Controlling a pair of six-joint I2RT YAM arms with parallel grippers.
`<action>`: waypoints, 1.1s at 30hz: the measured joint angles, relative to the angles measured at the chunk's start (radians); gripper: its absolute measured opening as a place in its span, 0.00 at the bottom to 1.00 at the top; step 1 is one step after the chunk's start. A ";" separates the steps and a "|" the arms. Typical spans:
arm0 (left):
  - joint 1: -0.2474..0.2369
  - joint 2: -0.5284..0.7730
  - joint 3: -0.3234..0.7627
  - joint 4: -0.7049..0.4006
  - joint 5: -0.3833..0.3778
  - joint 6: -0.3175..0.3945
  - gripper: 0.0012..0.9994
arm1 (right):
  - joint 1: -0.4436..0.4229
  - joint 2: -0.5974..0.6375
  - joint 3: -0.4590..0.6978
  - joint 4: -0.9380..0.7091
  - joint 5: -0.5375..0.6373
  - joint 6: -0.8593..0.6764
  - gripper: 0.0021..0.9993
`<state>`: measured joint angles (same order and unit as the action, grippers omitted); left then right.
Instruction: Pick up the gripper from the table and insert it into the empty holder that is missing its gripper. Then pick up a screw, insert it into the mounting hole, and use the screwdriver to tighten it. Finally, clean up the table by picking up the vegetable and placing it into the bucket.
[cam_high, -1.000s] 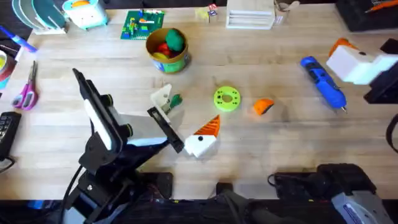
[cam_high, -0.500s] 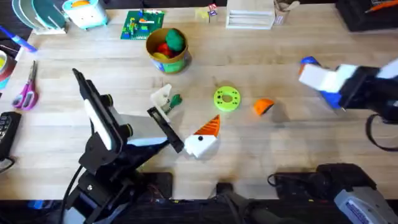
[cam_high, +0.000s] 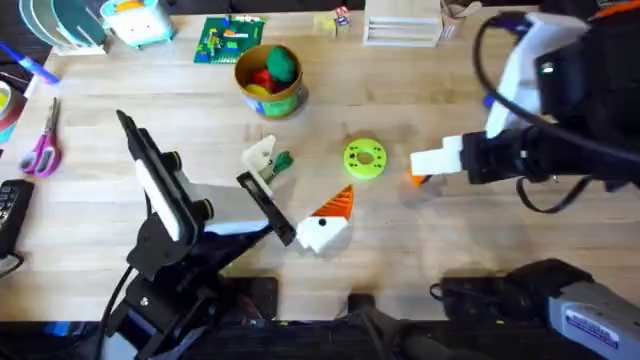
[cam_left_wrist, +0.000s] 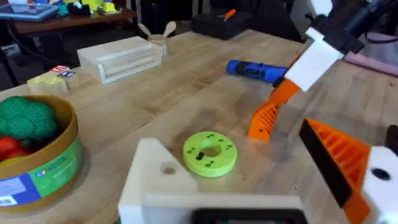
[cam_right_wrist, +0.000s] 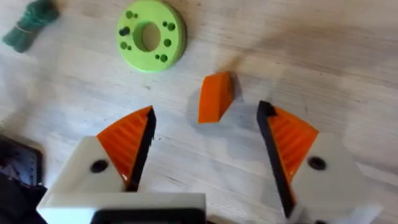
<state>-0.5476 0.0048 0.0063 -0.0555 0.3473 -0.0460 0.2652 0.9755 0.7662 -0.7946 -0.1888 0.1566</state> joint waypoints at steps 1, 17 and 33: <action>0.000 0.000 0.000 0.000 0.000 0.000 0.99 | 0.013 0.023 0.000 0.001 0.012 -0.007 0.99; 0.000 0.000 0.000 0.000 0.000 0.000 0.99 | 0.075 0.162 0.000 0.043 0.099 -0.045 0.56; 0.000 0.000 0.000 0.000 0.000 0.000 0.99 | 0.075 0.131 0.078 0.026 0.099 -0.022 0.01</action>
<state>-0.5476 0.0046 0.0063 -0.0555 0.3470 -0.0456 0.3401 1.1063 0.8437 -0.7682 -0.0898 0.1349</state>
